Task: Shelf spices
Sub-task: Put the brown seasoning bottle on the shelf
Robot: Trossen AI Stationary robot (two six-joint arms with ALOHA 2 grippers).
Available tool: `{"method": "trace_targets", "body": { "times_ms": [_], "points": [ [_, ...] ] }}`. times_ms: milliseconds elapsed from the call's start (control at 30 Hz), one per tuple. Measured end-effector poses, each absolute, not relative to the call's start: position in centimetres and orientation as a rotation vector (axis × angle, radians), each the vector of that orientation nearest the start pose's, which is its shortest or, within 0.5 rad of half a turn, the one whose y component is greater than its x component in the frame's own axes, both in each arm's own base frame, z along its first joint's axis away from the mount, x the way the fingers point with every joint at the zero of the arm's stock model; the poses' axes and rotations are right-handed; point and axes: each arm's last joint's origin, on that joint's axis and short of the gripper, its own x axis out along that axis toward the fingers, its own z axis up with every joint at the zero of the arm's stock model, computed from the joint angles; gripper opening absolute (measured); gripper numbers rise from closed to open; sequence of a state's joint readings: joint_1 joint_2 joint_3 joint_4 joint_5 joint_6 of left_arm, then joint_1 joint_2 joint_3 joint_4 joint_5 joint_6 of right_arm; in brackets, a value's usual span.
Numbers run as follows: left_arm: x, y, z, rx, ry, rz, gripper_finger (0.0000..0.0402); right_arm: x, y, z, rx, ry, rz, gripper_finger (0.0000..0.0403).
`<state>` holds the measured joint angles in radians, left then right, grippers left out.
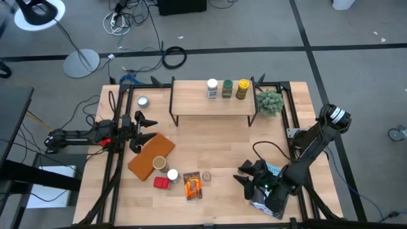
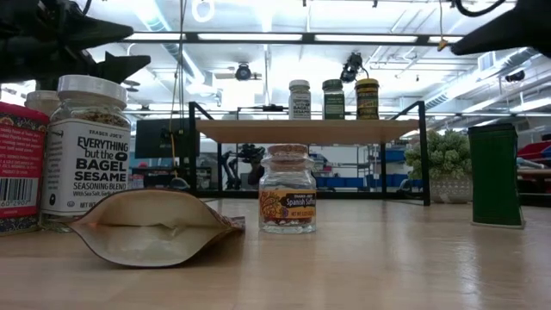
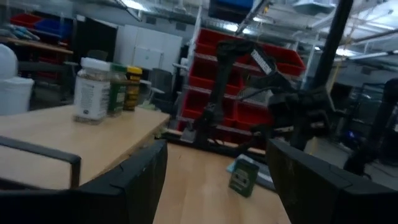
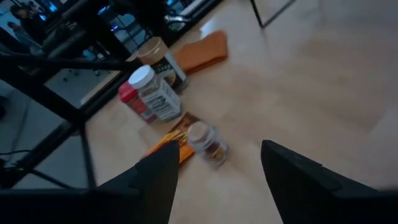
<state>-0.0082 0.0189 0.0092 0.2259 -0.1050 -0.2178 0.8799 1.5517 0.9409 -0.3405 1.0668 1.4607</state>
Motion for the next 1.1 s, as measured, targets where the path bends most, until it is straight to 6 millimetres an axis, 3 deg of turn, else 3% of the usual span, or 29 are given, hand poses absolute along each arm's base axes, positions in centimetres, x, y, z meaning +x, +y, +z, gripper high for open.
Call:
{"method": "trace_targets", "body": {
  "times_ms": [133, 433, 567, 800, 1100],
  "points": [
    [9.3, 0.4, 19.7, -0.205, -0.183, 0.143, 0.0278, 21.7, 20.5, 21.0, 0.556, 0.287, -0.505, 0.0224],
    [6.7, 0.6, 25.4, -0.301, 0.053, 0.228, 0.0278, 23.5, 18.5, 20.9, 0.402, 0.336, -0.548, 0.0224],
    [6.9, 0.5, 26.9, -0.325, 0.149, 0.232, 0.0278, 24.4, 17.3, 20.9, 0.350, 0.344, -0.585, 0.0223],
    [7.9, 0.5, 28.7, -0.339, 0.018, 0.197, 0.0278, 26.1, 15.1, 20.8, 0.371, 0.425, -0.592, 0.0216],
    [7.8, 0.5, 30.6, -0.336, -0.176, 0.174, 0.0279, 26.7, 14.7, 20.7, 0.428, 0.487, -0.539, 0.0214]
  ]
}}
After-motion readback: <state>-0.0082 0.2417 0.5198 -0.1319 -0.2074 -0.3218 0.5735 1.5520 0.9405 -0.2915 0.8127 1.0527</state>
